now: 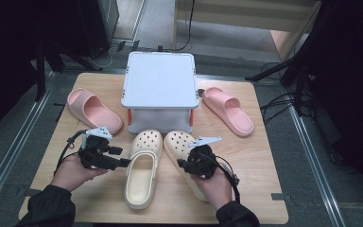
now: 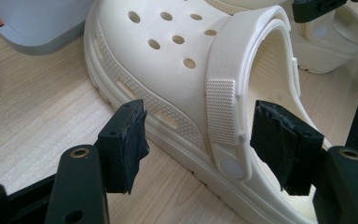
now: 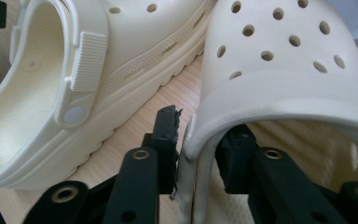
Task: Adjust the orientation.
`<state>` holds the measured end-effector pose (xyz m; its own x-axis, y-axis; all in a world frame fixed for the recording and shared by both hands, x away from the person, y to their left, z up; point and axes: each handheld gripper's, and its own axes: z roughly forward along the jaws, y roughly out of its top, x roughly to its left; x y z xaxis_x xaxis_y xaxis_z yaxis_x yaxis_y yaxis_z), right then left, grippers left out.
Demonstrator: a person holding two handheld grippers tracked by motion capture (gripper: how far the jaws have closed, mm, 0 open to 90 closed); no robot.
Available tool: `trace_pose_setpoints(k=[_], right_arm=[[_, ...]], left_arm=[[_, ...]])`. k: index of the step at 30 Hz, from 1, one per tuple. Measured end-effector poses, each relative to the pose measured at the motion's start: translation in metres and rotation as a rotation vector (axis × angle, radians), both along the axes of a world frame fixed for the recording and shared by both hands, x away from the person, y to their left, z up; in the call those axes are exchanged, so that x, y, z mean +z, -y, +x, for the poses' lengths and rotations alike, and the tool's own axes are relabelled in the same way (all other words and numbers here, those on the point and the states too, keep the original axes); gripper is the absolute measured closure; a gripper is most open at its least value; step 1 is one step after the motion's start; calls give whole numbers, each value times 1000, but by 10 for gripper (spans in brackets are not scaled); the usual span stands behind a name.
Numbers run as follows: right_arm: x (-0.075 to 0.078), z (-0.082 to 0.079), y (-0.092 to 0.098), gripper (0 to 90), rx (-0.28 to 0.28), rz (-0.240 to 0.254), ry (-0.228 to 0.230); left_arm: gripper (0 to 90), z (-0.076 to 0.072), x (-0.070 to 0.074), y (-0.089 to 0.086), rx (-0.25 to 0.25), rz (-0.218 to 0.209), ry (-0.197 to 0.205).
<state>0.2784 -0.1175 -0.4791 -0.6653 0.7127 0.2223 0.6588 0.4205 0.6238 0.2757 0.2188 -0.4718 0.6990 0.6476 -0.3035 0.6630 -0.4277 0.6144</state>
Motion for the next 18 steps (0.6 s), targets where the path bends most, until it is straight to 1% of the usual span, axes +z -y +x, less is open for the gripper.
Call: trace_pose_setpoints(k=[1, 2, 3, 4, 6, 7, 8, 10, 12, 13, 14, 15, 16, 18], right_arm=[[0, 0, 0, 704, 0, 0, 0], [2, 1, 2, 659, 0, 19, 4], [3, 1, 4, 650, 0, 31, 0], [3, 1, 4, 650, 0, 31, 0], [8, -1, 9, 637, 2, 41, -5], [11, -2, 12, 637, 7, 47, -5], [16, -7, 19, 682, 24, 51, 6], [22, -10, 27, 783, 42, 53, 17], [29, -12, 38, 838, 57, 87, 32], [32, -13, 42, 850, 52, 97, 41], [36, -13, 48, 856, 52, 100, 61], [38, -13, 52, 859, 48, 100, 73], [39, -11, 58, 859, 45, 95, 96], [39, -7, 68, 861, 28, 92, 118]], left_arm=[[351, 0, 0, 0, 0, 0, 0], [360, 0, 0, 0, 4, -6, -7], [372, 0, 0, 0, 4, -6, -7], [372, -1, 0, -1, 5, -11, -7], [419, -1, 1, -2, 3, -27, -10], [452, -1, 1, -3, -7, -44, -17], [535, -2, 2, -3, -5, -58, -25], [582, -2, 3, -4, -6, -56, -27], [624, -2, 4, -5, 0, -53, -24], [648, -2, 4, -5, 0, -53, -24], [673, -1, 4, -6, 1, -52, -19], [689, -1, 4, -6, 1, -52, -19], [705, 0, 3, -7, 4, -45, -13], [737, 3, 0, -7, 6, -39, -17]])
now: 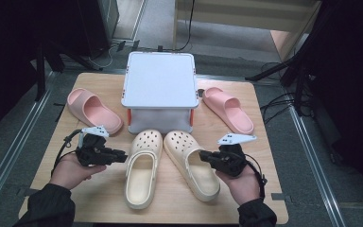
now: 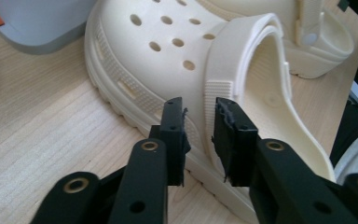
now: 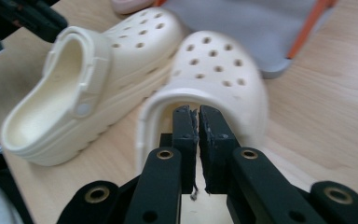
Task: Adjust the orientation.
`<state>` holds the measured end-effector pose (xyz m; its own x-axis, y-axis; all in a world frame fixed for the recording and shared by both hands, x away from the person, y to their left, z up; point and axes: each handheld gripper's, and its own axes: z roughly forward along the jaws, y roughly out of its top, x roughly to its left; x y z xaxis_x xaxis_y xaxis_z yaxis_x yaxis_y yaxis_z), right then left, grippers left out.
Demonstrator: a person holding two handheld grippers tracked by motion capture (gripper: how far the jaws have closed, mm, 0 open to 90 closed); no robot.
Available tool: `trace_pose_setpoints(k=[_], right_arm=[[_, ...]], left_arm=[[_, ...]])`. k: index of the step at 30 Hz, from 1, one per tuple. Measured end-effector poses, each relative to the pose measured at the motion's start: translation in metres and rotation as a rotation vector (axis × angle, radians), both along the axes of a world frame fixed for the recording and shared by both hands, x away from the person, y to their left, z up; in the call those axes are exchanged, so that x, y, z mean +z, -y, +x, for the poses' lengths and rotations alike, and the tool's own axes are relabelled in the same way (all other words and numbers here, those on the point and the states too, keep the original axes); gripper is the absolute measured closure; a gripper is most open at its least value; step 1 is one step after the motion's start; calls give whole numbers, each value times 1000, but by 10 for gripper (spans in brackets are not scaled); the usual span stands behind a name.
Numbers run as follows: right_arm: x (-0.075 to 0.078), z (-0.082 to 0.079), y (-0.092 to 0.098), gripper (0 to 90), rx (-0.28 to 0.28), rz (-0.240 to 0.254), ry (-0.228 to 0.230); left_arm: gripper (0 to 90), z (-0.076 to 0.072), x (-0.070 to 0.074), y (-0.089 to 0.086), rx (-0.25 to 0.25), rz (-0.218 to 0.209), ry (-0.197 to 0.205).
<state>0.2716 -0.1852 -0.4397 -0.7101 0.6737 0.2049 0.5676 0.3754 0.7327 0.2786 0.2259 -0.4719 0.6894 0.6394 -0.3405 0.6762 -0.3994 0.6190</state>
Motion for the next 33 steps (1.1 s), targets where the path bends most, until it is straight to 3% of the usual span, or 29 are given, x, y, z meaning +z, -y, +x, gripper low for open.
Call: trace_pose_setpoints(k=[7, 10, 15, 18, 22, 33], right_arm=[[-12, 18, 24, 873, -37, -15, -7], [-25, 32, 31, 872, -60, -14, -47], [-37, 41, 28, 863, -48, -47, -77], [-43, 44, 19, 877, -36, -85, -82], [-46, 46, 19, 877, -55, -88, -105], [-49, 45, 12, 888, -46, -93, -109]], left_arm=[[771, 9, -11, 3, -3, 36, -9], [768, 11, -16, 5, -10, 41, -17], [763, 13, -19, 4, -11, 60, -26], [768, 14, -23, 5, -12, 67, -61], [766, 14, -27, 9, -23, 93, -72], [775, 15, -29, 9, -20, 80, -85]])
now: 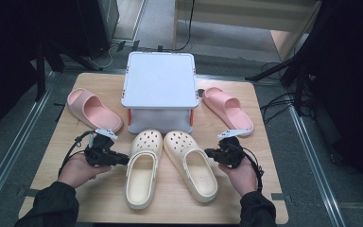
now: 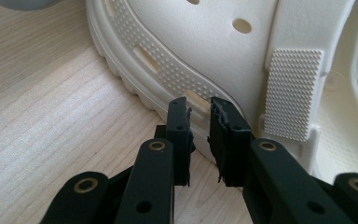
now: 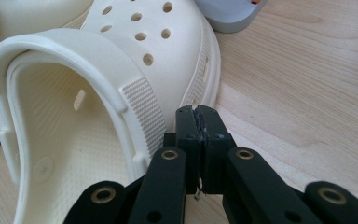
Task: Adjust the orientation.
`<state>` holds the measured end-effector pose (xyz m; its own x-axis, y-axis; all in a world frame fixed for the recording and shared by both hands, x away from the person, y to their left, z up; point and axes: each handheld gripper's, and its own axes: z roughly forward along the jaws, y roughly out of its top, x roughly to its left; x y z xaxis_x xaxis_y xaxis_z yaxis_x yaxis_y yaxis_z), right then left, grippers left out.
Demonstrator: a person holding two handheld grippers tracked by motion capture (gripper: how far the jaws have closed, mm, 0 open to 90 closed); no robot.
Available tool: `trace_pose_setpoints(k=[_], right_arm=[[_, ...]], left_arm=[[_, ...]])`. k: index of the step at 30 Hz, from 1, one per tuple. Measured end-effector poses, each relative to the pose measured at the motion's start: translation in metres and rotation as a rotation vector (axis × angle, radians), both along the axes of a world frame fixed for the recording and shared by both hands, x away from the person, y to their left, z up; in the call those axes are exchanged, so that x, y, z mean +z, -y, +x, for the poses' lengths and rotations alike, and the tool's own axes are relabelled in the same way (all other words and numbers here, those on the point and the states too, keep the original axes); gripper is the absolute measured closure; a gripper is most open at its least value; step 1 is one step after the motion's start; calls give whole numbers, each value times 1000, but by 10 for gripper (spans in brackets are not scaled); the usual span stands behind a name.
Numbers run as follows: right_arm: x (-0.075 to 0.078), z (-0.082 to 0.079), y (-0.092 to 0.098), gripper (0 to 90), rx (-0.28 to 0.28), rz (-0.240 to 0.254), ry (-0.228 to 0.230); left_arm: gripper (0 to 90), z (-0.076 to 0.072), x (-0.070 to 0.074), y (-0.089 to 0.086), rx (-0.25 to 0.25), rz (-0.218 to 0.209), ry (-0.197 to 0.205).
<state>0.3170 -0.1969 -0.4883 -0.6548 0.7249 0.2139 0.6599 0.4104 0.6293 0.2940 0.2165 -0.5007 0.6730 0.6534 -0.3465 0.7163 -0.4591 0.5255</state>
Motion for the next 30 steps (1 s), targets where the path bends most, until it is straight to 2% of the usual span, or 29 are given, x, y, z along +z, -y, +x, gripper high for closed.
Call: trace_pose_setpoints(k=[3, 10, 16, 19, 24, 27, 30], right_arm=[[-1, -1, -3, 887, 12, 9, -1], [-3, -4, -15, 878, 37, -5, 4], [-8, -3, -14, 881, 23, 46, -26], [-9, -4, -15, 881, 25, 54, -22], [-10, -5, -17, 871, 20, 60, -9], [-7, -4, -15, 819, 7, 75, -1], [-2, -5, -11, 807, -6, 104, 18]], left_arm=[[778, 0, 0, 2, 4, -9, -8], [776, -2, -1, 13, -30, -17, -24], [777, -3, -2, 23, -80, -31, -33], [776, -4, -3, 28, -98, -38, -40], [776, -2, -3, 28, -93, -44, -50], [762, -4, 0, 27, -91, -13, -15], [779, -2, 8, 19, -54, -41, 24]])
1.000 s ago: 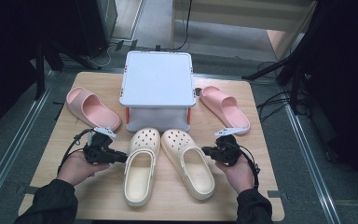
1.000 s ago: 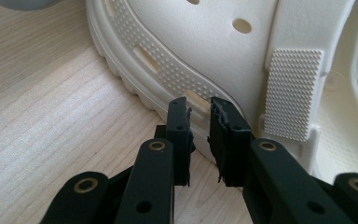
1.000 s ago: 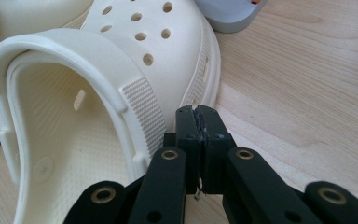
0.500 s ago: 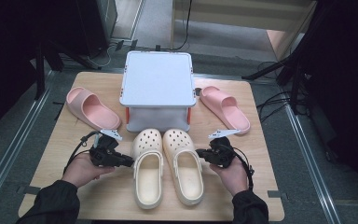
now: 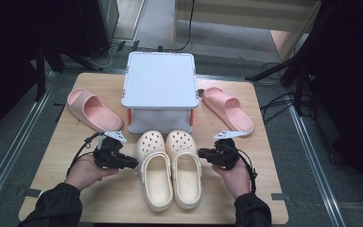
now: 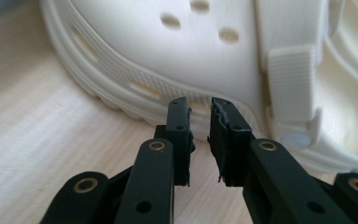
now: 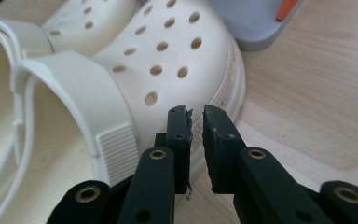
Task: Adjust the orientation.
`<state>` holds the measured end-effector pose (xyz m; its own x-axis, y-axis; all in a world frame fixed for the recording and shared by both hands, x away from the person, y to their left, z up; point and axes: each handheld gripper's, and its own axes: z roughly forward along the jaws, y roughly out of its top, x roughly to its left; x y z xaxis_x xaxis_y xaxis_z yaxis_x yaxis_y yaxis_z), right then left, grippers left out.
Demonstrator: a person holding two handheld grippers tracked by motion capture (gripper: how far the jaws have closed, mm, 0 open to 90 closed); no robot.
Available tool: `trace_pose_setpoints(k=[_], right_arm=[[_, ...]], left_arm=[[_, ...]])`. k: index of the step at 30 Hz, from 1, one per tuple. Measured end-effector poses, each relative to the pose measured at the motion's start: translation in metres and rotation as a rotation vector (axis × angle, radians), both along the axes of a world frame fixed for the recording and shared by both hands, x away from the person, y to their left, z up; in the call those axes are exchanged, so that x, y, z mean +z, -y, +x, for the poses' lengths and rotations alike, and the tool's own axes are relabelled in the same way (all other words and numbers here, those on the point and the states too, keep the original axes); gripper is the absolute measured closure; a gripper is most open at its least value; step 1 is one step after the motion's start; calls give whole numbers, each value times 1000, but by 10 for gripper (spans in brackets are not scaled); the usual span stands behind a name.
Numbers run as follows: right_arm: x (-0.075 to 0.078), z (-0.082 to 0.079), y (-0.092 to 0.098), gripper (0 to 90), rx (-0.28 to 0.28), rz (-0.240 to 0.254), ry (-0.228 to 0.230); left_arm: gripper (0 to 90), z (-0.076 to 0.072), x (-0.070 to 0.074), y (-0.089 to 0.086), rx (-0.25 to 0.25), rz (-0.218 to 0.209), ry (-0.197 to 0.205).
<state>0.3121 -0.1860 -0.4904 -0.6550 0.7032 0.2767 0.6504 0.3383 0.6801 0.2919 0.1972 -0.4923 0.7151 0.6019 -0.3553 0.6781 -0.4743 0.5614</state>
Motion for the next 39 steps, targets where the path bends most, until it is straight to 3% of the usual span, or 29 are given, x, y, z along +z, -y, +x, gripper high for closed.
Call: trace_pose_setpoints(k=[4, 10, 15, 19, 25, 29, 30, 36, 39], right_arm=[[10, -5, 5, 777, -23, 44, 23], [29, -24, 4, 709, -37, 86, 46], [45, -45, -4, 703, -14, 111, 62], [52, -60, -12, 674, 8, 115, 57], [49, -79, -28, 601, 53, 69, 79], [44, -84, -40, 576, 81, 53, 72], [42, -84, -43, 572, 91, 49, 69], [33, -83, -59, 503, 89, 36, 39], [31, -84, -62, 483, 78, 35, 42]], left_arm=[[821, 3, 13, -10, 52, -34, 41], [865, 12, 30, -13, 47, -47, 73], [850, 22, 46, -12, 42, -46, 96], [849, 31, 63, -12, 62, -71, 122], [855, 44, 88, -11, 94, -76, 147], [853, 55, 102, -10, 98, -93, 146], [853, 57, 105, -10, 100, -84, 163], [845, 77, 116, -10, 121, -74, 149], [839, 83, 120, -12, 131, -56, 162]])
